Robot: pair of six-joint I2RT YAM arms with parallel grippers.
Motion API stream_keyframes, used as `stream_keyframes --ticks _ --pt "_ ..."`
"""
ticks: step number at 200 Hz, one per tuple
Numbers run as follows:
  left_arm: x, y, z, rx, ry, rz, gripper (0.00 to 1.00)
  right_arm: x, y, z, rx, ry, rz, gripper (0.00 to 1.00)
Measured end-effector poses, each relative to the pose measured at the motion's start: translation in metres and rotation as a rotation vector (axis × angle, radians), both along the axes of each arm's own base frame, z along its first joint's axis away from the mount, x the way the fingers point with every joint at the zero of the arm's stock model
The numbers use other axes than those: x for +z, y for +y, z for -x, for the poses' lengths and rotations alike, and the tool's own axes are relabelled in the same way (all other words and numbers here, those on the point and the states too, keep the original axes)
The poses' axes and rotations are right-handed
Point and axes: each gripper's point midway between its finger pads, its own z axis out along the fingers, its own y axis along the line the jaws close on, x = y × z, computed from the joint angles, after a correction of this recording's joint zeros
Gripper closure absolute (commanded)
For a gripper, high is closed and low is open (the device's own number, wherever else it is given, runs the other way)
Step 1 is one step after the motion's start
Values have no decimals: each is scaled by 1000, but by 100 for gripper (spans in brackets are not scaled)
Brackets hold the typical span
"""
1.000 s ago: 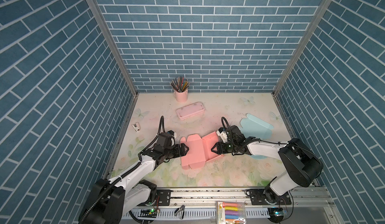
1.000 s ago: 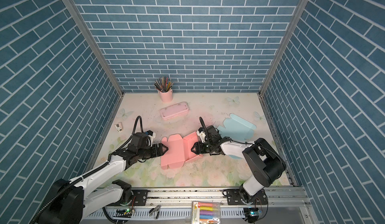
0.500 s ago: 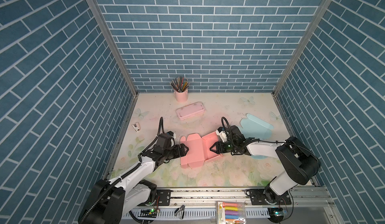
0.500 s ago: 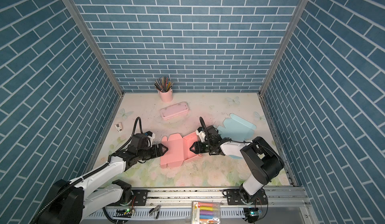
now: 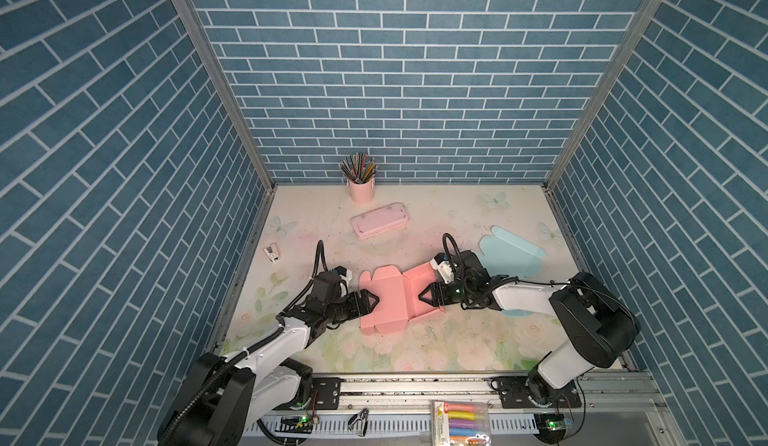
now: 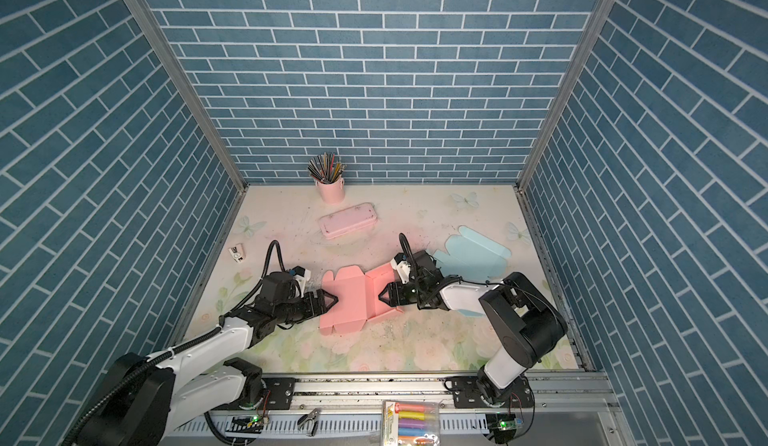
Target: Fold the paper box
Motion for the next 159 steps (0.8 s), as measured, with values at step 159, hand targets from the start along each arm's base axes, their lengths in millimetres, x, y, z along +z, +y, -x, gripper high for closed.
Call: stream_keyframes --ticks 159 --pt "28 -7 -10 29 -73 93 43 0 0 0 1 2 -2 37"
